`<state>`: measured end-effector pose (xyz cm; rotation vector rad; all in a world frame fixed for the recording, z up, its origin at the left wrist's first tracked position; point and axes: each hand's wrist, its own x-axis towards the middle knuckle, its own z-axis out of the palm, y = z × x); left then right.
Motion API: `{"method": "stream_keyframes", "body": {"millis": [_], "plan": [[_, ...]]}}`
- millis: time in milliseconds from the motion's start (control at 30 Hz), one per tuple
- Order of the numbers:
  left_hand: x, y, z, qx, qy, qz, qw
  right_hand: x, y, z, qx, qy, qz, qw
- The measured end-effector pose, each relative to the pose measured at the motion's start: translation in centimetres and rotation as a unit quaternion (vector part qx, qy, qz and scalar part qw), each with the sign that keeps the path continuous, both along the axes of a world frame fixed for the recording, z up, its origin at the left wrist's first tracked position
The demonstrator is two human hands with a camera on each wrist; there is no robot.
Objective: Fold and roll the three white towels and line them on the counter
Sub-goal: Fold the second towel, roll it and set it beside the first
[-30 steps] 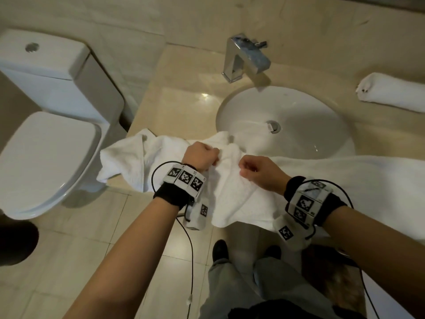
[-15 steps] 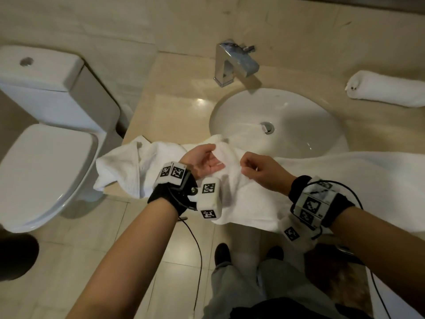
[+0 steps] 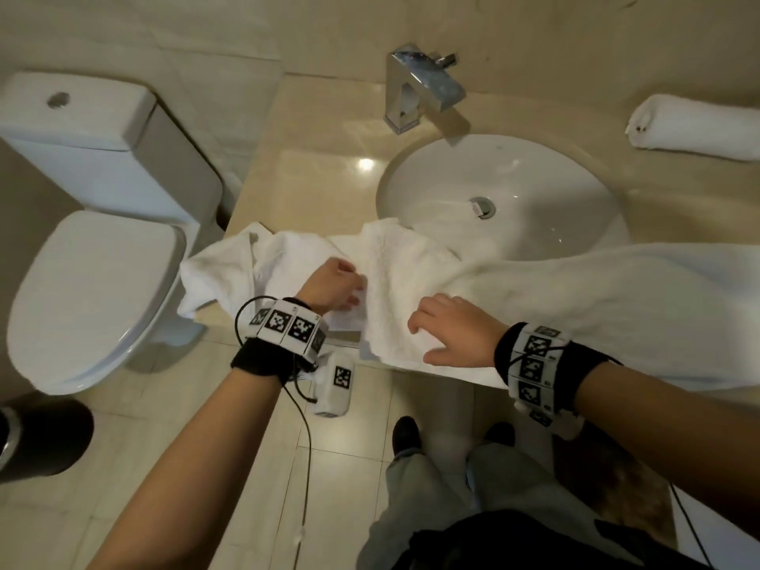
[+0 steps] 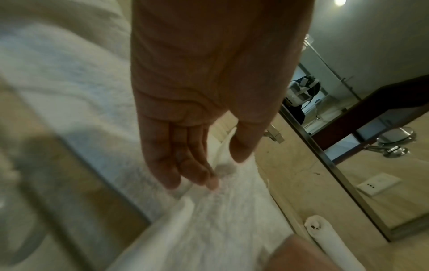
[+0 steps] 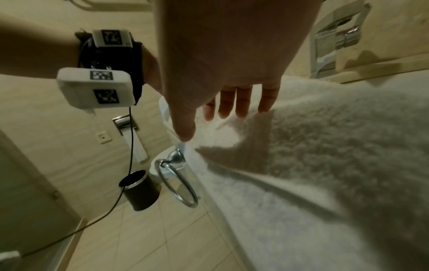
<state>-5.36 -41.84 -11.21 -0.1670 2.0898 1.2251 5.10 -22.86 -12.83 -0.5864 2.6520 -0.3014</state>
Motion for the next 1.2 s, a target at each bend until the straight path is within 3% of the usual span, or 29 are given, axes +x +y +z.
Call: {"method": "stream_keyframes", "body": {"millis": [100,300,400,467,533,667,800,933,1000,1067,1200], "plan": [[2.5,-0.3,0.3,-0.016,-0.074,-0.113,0.991,0.7,-0.9,-0.3,0.069,0.009,0.035,0.997],[4.1,-0.4,-1.1,-0.14,0.022,-0.175,0.974,0.8,-2.8,0.1,0.192,0.026,0.054,0.98],[4.4,-1.2,-1.8,-0.221,-0.005,-0.217,0.951,0.9,-3.0,0.2,0.168,0.035,0.039,0.984],[4.7,-1.4,-2.0,-0.209,-0.027,-0.219,0.953,1.2,-2.8,0.3,0.122,0.044,0.006,0.992],[5.3,-1.3,-1.9,-0.154,-0.044,-0.186,0.969,1.5,-2.6,1.1,0.107,0.056,0.004,0.993],[6.4,-1.4,-2.8,-0.03,-0.118,-0.067,0.99,1.9,-3.1,-0.1,0.155,0.161,0.036,0.974],[7.4,-2.1,-3.0,0.099,-0.147,0.059,0.982,0.6,-5.6,-0.7,0.13,0.212,0.07,0.966],[7.8,-2.9,-2.4,0.169,-0.173,0.107,0.964,-0.9,-7.0,0.9,0.085,0.167,0.089,0.978],[8.1,-3.3,-2.2,0.195,-0.189,0.118,0.955,-1.2,-6.4,0.8,0.067,0.086,0.017,0.994],[8.5,-3.5,-2.0,0.205,-0.198,0.139,0.948,-0.8,-5.7,0.7,-0.027,0.086,-0.057,0.994],[8.9,-3.2,-1.1,0.262,-0.226,0.218,0.913,-0.4,-5.4,0.0,-0.223,0.223,-0.138,0.939]]}}
